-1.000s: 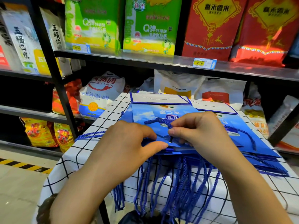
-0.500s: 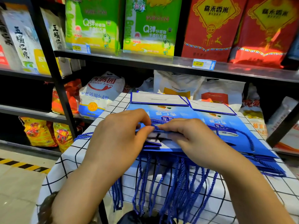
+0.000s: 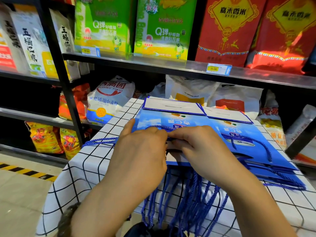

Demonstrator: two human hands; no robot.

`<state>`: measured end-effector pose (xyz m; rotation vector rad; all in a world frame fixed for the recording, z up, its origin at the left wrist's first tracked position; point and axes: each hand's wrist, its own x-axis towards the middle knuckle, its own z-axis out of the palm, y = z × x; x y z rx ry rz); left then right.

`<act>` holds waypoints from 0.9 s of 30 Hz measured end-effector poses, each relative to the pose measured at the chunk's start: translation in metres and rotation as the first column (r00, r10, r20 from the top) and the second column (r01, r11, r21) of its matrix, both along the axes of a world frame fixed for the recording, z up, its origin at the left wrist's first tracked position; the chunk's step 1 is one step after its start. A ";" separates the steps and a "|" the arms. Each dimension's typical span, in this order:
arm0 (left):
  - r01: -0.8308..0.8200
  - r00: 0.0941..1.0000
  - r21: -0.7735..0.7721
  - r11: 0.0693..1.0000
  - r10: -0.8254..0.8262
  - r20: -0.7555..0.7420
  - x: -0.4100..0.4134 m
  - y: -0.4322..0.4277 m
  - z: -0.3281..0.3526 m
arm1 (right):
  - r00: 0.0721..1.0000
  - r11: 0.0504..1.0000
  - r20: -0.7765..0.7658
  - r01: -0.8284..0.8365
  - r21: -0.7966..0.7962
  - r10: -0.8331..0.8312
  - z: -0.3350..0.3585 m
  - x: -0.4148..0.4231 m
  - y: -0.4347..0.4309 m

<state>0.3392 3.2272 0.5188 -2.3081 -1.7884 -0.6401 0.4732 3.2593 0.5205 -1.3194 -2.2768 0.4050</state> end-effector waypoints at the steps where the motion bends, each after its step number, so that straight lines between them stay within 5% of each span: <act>1: -0.006 1.000 0.053 0.999 0.006 -0.011 -0.004 0.001 -0.004 | 1.000 1.000 0.005 0.002 0.004 -0.002 -0.001 0.000 0.000; 13: 0.029 0.997 -0.022 0.999 -0.030 -0.071 -0.014 0.000 -0.001 | 0.980 0.994 0.174 0.084 0.073 -0.095 0.001 -0.012 -0.020; 19: 0.152 0.979 -0.022 0.988 -0.147 0.137 -0.024 0.000 -0.015 | 0.970 0.988 0.214 0.094 0.120 -0.118 -0.002 -0.009 -0.021; 27: 0.115 0.759 -0.065 0.991 -0.046 0.649 -0.034 0.008 -0.008 | 0.985 0.989 -0.132 0.119 0.087 -0.107 -0.013 -0.001 -0.024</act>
